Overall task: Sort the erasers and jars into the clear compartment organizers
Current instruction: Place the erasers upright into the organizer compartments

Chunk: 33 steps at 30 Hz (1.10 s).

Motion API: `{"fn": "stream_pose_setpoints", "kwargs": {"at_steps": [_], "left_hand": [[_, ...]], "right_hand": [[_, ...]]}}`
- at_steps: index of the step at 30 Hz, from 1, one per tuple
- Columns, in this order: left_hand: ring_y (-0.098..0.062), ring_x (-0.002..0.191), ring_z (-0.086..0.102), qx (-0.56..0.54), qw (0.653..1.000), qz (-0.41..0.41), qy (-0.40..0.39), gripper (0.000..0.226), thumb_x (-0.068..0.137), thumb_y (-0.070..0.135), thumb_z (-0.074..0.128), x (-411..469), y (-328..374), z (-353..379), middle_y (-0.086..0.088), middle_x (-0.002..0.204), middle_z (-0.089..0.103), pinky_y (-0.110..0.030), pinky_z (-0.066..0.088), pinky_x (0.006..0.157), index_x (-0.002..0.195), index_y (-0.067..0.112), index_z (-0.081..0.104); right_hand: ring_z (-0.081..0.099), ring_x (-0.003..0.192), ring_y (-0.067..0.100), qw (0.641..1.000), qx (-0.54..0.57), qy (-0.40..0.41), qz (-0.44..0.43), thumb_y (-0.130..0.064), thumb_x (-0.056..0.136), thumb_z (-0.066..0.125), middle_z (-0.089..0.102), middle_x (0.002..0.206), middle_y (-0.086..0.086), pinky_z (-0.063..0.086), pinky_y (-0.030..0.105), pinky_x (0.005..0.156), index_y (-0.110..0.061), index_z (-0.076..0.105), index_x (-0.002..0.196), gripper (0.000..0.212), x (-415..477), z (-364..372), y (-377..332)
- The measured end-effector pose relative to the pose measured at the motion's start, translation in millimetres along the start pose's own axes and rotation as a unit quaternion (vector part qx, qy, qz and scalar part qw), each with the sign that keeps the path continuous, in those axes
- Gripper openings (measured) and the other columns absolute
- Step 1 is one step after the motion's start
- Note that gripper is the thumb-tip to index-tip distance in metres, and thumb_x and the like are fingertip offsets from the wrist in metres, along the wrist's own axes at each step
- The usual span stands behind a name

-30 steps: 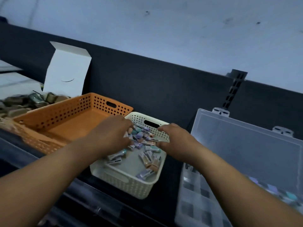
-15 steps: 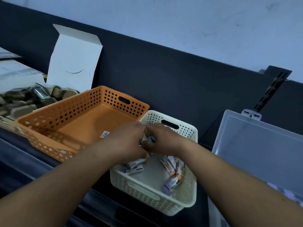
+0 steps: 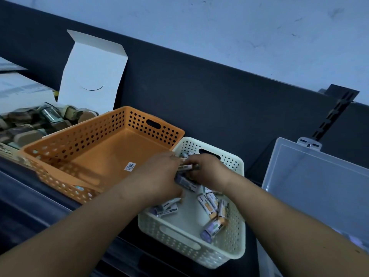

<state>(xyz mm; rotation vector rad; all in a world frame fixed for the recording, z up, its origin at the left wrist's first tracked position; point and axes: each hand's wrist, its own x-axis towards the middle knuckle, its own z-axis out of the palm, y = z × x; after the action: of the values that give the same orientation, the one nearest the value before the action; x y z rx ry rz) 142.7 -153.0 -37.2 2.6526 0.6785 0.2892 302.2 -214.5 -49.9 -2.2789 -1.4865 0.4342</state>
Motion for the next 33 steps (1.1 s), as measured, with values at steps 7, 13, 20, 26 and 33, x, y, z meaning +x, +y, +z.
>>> {"fn": "stream_pose_setpoints", "kwargs": {"at_steps": [7, 13, 20, 26, 33], "left_hand": [[-0.015, 0.118, 0.047, 0.002, 1.0, -0.015, 0.008, 0.059, 0.079, 0.038, 0.074, -3, 4, -3, 0.003, 0.136, 0.047, -0.027, 0.039, 0.094, 0.131, 0.023, 0.05], [-0.014, 0.121, 0.044, -0.072, 0.995, -0.01, 0.075, 0.044, 0.093, 0.037, 0.055, -8, 21, -11, 0.003, 0.136, 0.05, -0.028, 0.034, 0.095, 0.134, 0.024, 0.046], [-0.012, 0.076, 0.065, -0.393, 0.913, -0.06, 0.096, 0.018, 0.096, 0.024, 0.054, -4, 74, -3, -0.004, 0.096, 0.068, -0.034, 0.057, 0.075, 0.109, 0.014, 0.063], [-0.018, 0.075, 0.065, -0.523, 0.84, -0.099, 0.106, 0.014, 0.093, 0.008, 0.055, -2, 132, 16, -0.007, 0.086, 0.069, -0.031, 0.056, 0.068, 0.092, 0.014, 0.067], [-0.021, 0.077, 0.062, -0.521, 0.848, -0.076, 0.061, 0.023, 0.096, 0.01, 0.049, 0, 198, 44, -0.009, 0.082, 0.064, -0.037, 0.057, 0.074, 0.087, 0.014, 0.069]], "right_hand": [[0.064, 0.071, 0.009, 0.989, 0.136, 0.049, 0.038, -0.005, 0.085, 0.07, 0.066, 0.102, -0.007, 0.055, 0.026, 0.066, -0.019, 0.07, 0.102, 0.022, -14, -21, 9], [0.062, 0.071, 0.011, 0.954, 0.294, 0.059, 0.025, 0.004, 0.084, 0.066, 0.064, 0.083, 0.003, 0.055, 0.024, 0.066, -0.018, 0.068, 0.092, 0.023, -51, -51, 3], [0.063, 0.071, 0.007, 0.932, 0.36, 0.048, -0.013, 0.007, 0.085, 0.063, 0.067, 0.079, -0.006, 0.054, 0.022, 0.065, -0.014, 0.066, 0.094, 0.023, -109, -72, 16], [0.056, 0.066, 0.008, 0.924, 0.364, 0.112, 0.015, 0.001, 0.091, 0.059, 0.063, 0.075, -0.001, 0.05, 0.022, 0.059, -0.016, 0.067, 0.095, 0.019, -166, -87, 54], [0.042, 0.045, 0.007, 0.823, 0.523, 0.198, 0.098, -0.012, 0.099, 0.048, 0.058, 0.07, 0.008, 0.029, 0.017, 0.038, -0.009, 0.058, 0.091, 0.013, -230, -103, 97]]}}
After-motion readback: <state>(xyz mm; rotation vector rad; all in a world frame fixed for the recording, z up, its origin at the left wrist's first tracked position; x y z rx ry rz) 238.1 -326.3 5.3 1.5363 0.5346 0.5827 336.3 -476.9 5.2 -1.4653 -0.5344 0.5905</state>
